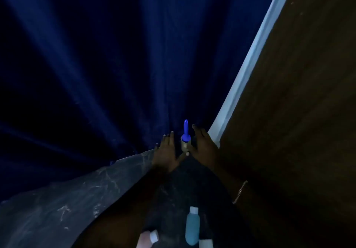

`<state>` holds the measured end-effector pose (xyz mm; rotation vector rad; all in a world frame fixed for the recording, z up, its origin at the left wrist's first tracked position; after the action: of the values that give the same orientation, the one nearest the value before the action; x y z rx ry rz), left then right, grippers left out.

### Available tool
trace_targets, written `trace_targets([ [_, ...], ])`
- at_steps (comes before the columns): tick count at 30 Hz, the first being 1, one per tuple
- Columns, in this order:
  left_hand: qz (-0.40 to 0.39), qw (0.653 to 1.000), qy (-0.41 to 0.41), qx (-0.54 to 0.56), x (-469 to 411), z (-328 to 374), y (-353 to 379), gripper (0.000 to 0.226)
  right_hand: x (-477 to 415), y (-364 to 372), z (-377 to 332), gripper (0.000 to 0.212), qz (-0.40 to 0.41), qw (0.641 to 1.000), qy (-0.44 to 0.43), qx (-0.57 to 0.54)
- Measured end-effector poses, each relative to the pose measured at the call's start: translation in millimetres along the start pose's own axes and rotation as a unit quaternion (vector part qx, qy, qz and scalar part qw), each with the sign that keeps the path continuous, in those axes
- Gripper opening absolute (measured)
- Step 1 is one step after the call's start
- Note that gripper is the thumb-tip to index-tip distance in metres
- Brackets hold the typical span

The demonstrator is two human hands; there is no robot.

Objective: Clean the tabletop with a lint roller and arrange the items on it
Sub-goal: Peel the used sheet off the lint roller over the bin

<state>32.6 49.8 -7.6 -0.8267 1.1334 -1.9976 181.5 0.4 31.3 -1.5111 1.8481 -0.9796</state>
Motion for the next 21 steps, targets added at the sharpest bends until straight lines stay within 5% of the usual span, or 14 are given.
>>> trace_targets([
  [4,-0.030,0.993,-0.036,0.105,-30.0,4.1,20.1,0.096,-27.4,12.3,10.0,0.078,0.002,0.998,0.055,-0.040],
  [9,0.001,0.976,-0.017,0.218,-55.0,10.5,33.4,0.045,-52.7,24.8,18.5,0.063,-0.018,0.993,0.090,-0.070],
  [13,-0.055,0.947,-0.045,0.313,-61.2,15.1,39.6,0.040,-61.0,32.8,16.8,0.046,-0.033,0.992,0.088,-0.082],
  [21,0.006,0.952,-0.003,0.307,-35.4,10.7,32.0,0.032,-38.5,27.2,9.5,0.033,-0.029,0.990,0.079,-0.111],
])
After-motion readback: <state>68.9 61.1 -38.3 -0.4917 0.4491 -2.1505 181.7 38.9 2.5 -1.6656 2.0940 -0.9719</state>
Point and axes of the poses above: each hand's wrist, its own x-axis away from the middle knuckle, its own y-axis out of the palm, z = x × y, the point moved 6 cm from there along -x, towards the middle knuckle, and after that the axes turned 4 degrees about -z, right-handed, at the moved point
